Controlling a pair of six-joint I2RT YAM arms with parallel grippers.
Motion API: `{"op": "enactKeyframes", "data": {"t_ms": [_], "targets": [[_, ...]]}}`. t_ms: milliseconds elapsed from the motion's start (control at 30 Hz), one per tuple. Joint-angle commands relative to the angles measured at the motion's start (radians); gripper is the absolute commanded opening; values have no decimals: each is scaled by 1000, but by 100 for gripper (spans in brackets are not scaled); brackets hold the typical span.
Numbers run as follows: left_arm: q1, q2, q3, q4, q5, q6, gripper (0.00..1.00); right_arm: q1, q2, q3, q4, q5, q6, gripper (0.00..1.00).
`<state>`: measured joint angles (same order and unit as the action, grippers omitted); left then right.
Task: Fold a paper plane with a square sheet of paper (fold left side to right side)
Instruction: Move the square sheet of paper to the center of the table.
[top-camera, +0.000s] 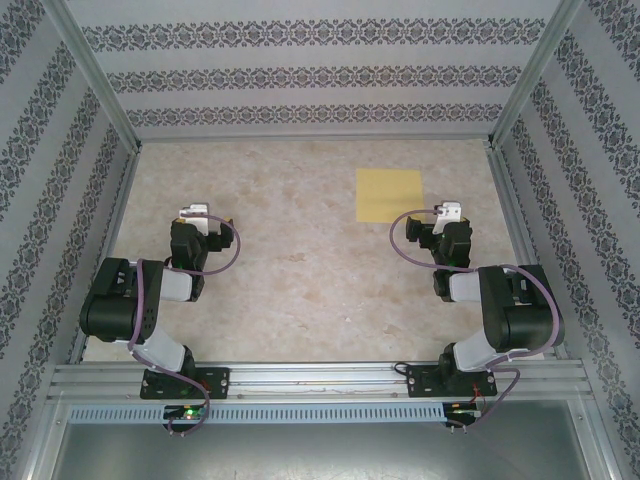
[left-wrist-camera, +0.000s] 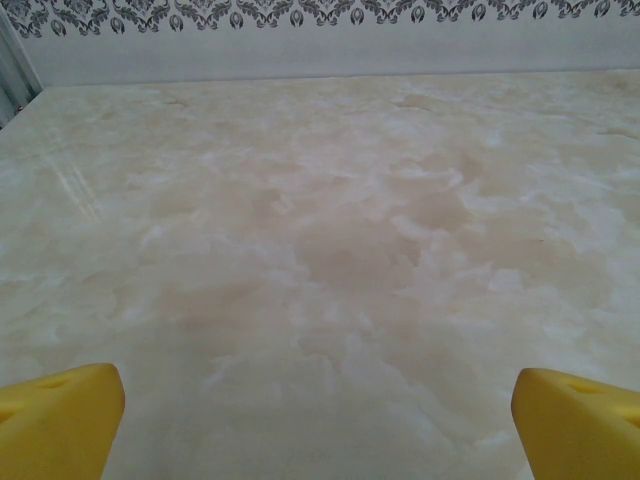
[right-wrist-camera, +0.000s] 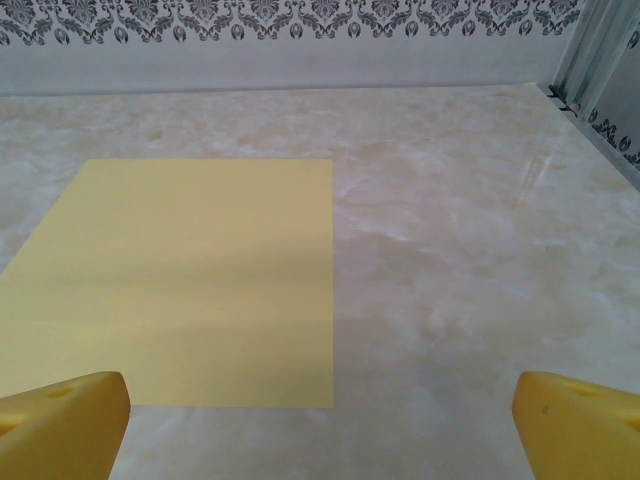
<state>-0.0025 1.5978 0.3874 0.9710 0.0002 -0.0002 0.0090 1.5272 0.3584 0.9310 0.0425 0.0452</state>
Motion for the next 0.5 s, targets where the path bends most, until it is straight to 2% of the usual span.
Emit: {"op": "enactKeyframes", "data": {"t_ms": [0, 300, 400, 467], "targets": [[12, -4, -2, -17, 13, -9, 100, 0, 1, 19, 9, -13, -4, 98], [12, -12, -17, 15, 21, -6, 100, -1, -3, 16, 13, -13, -5, 98], [10, -99, -64, 27, 24, -3, 100, -4, -30, 16, -2, 20, 14, 98], [10, -201, -64, -70, 6, -11, 100, -5, -86, 30, -81, 23, 14, 98]]}}
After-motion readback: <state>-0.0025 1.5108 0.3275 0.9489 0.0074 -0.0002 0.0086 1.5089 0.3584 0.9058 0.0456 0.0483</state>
